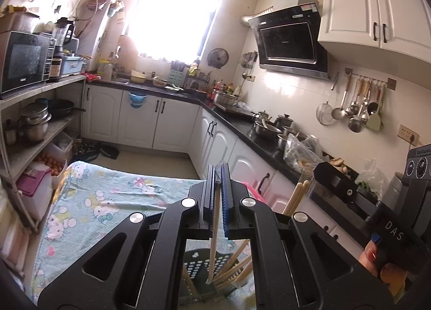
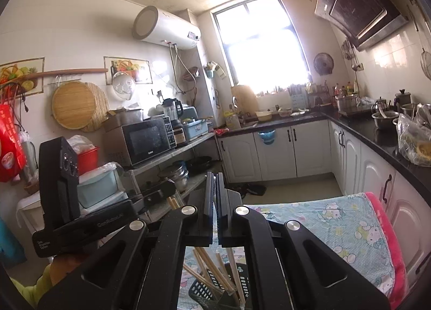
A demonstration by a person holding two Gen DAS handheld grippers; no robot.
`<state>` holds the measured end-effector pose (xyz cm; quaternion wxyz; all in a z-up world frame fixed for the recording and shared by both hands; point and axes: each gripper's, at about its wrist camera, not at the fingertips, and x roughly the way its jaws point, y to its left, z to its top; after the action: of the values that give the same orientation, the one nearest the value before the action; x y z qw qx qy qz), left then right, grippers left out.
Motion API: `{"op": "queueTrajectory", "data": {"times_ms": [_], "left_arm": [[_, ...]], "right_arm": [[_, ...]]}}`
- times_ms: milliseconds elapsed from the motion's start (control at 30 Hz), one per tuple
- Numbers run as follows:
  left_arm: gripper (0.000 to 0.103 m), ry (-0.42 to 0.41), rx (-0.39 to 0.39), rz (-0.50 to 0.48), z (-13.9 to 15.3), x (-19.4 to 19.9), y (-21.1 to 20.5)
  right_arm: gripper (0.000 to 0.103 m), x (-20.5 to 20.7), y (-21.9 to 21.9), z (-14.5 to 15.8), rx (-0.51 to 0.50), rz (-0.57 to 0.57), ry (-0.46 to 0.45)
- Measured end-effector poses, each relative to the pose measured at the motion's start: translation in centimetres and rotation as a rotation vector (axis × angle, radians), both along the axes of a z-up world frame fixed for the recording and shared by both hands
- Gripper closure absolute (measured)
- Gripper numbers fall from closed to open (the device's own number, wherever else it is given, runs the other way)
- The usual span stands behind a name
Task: Organize utensils
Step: 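Lower both chopsticks tip-first into the green basket slots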
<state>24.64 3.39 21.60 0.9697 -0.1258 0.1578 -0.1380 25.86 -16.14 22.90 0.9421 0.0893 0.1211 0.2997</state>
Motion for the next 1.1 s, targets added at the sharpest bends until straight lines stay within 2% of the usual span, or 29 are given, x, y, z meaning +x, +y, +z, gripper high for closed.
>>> {"op": "queueTrajectory", "data": {"times_ms": [300, 500, 1100], "left_arm": [[0.101, 0.024, -0.007, 0.023, -1.6, 2.1, 0.3], [0.101, 0.052, 0.019, 0.021, -3.3, 3.1, -0.2], [0.101, 0.143, 0.032, 0.010, -8.4, 4.0, -0.9]], "right_arm": [[0.101, 3.5, 0.4, -2.4, -0.019, -0.016, 0.057], [0.101, 4.9, 0.3, -4.0, -0.017, -0.025, 0.091], [0.101, 6.4, -0.5, -9.2, -0.011, -0.055, 0.173]]}}
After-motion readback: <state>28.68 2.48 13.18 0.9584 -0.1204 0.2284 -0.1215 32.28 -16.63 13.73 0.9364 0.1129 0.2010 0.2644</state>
